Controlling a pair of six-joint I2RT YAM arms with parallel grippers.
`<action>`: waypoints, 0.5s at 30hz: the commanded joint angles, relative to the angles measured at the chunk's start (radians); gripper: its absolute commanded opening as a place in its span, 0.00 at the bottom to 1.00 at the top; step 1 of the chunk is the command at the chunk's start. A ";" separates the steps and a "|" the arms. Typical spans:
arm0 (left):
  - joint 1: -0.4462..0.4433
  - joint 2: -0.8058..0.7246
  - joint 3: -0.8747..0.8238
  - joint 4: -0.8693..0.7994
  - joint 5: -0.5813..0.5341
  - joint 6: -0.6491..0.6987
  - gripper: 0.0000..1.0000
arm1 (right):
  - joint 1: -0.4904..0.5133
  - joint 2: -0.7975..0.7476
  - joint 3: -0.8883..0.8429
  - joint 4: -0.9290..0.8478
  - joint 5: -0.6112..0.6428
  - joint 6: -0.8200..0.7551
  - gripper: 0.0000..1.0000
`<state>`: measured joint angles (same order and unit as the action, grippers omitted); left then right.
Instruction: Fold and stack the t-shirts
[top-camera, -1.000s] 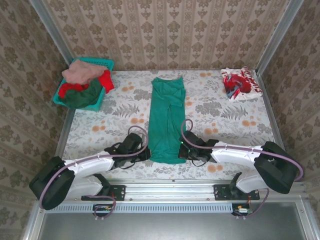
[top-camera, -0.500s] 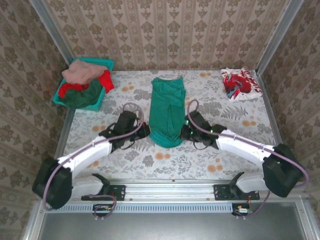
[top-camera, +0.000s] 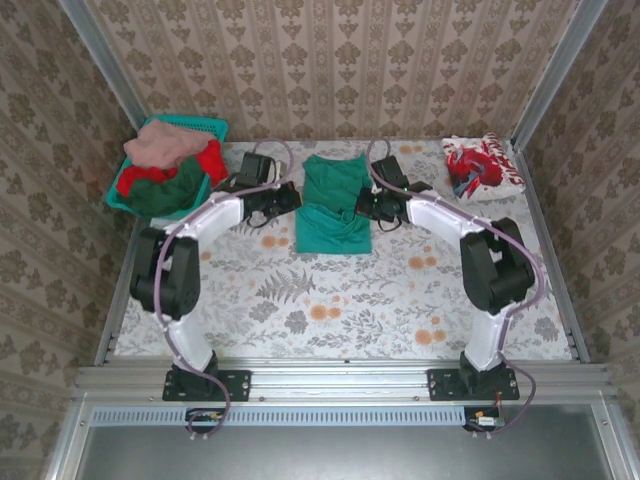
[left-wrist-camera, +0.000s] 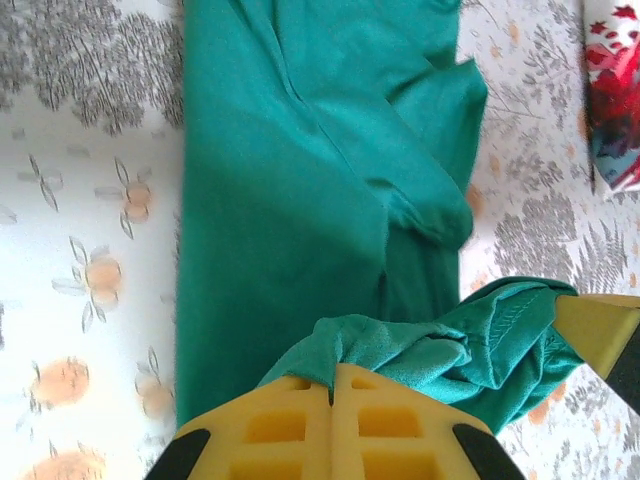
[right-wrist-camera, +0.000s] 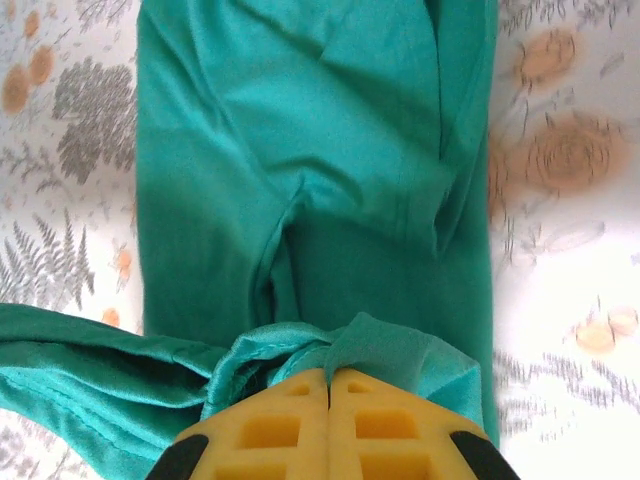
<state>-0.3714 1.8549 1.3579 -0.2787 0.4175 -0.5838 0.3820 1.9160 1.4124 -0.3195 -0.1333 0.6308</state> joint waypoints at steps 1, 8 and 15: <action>0.019 0.100 0.097 -0.105 0.081 0.070 0.00 | -0.020 0.081 0.087 -0.058 -0.049 -0.034 0.00; 0.054 0.256 0.240 -0.141 0.134 0.074 0.00 | -0.049 0.158 0.170 -0.087 -0.043 -0.042 0.00; 0.075 0.360 0.373 -0.213 0.161 0.100 0.19 | -0.076 0.205 0.203 -0.093 -0.054 -0.046 0.22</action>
<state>-0.3115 2.1872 1.6733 -0.4385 0.5365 -0.5163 0.3183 2.0979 1.5860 -0.3786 -0.1734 0.6060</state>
